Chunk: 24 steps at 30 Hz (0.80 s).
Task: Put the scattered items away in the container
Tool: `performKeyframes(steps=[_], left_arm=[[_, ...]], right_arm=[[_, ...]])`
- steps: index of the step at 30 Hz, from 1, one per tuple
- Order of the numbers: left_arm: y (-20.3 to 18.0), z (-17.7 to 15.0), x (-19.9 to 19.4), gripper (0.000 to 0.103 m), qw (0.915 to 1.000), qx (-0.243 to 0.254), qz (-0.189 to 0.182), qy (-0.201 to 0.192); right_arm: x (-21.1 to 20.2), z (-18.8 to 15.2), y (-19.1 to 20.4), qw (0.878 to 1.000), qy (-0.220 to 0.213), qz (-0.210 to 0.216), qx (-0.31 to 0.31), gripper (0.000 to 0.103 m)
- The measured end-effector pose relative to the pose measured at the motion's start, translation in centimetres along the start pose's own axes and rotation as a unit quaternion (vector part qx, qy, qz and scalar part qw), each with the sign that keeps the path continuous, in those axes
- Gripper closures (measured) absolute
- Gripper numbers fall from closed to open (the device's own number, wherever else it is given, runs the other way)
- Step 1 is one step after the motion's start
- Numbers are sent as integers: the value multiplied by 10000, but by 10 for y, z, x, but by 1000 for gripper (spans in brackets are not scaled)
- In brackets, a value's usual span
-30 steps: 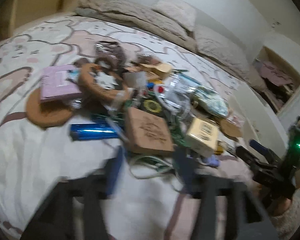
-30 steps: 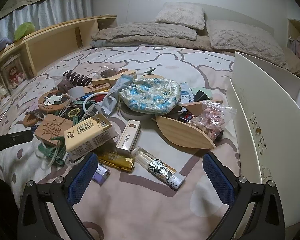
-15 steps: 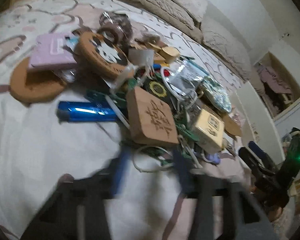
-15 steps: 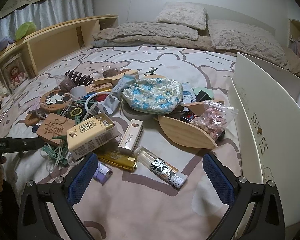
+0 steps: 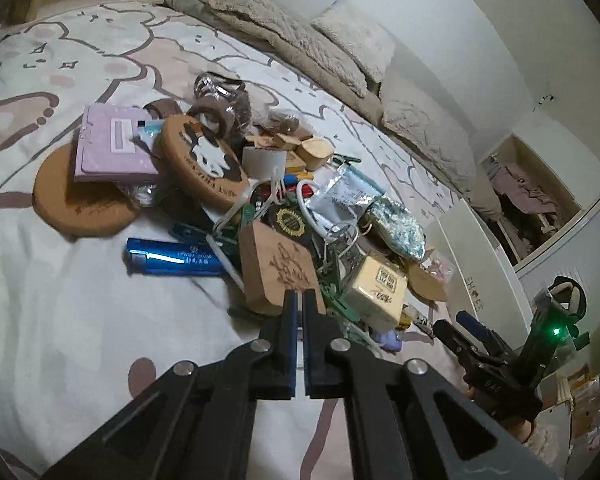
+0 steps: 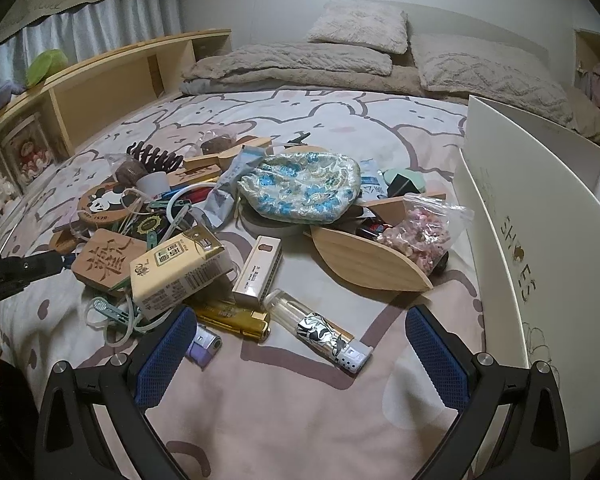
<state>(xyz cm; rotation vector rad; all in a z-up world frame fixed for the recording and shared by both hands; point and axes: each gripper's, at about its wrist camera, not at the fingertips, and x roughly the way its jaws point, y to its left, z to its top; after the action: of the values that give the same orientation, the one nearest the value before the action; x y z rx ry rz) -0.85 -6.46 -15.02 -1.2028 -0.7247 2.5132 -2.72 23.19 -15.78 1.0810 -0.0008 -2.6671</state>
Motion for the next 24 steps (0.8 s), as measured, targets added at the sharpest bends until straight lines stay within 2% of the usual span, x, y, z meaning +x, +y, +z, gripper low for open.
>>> performKeyframes(steps=[3,5,7,12,18,21,22,23,24], left_arm=[[1,-7,9,96,9995,40,217,228],[-3,-9,15,78,9986,192,381,326],[-9,-13,19,74,9973,385,501,379],[-16,-24,33,74,9904,792,957,602],[-35,-36,49,74,9724,1578,1593,646],[-37,-38,50,74,9680,1758,1670,649],[-37,-37,50,77,9691,1748,1614,648],[-36,-36,49,94,9706,1723,1548,652],[-34,-35,46,99,9738,1645,1432,648]], right_arm=[[0,0,0,10000,9,3,-15,0],[0,0,0,10000,14,7,-15,0],[0,0,0,10000,15,9,-20,0],[0,0,1,10000,1,5,-34,0],[-2,0,-2,9999,-43,-135,-73,0],[-4,-1,-6,9996,-41,-264,-41,0],[-3,-1,-7,9996,-20,-264,-18,0],[-3,-2,-8,9996,5,-265,-9,0],[-2,-2,-8,9996,29,-283,-25,0]])
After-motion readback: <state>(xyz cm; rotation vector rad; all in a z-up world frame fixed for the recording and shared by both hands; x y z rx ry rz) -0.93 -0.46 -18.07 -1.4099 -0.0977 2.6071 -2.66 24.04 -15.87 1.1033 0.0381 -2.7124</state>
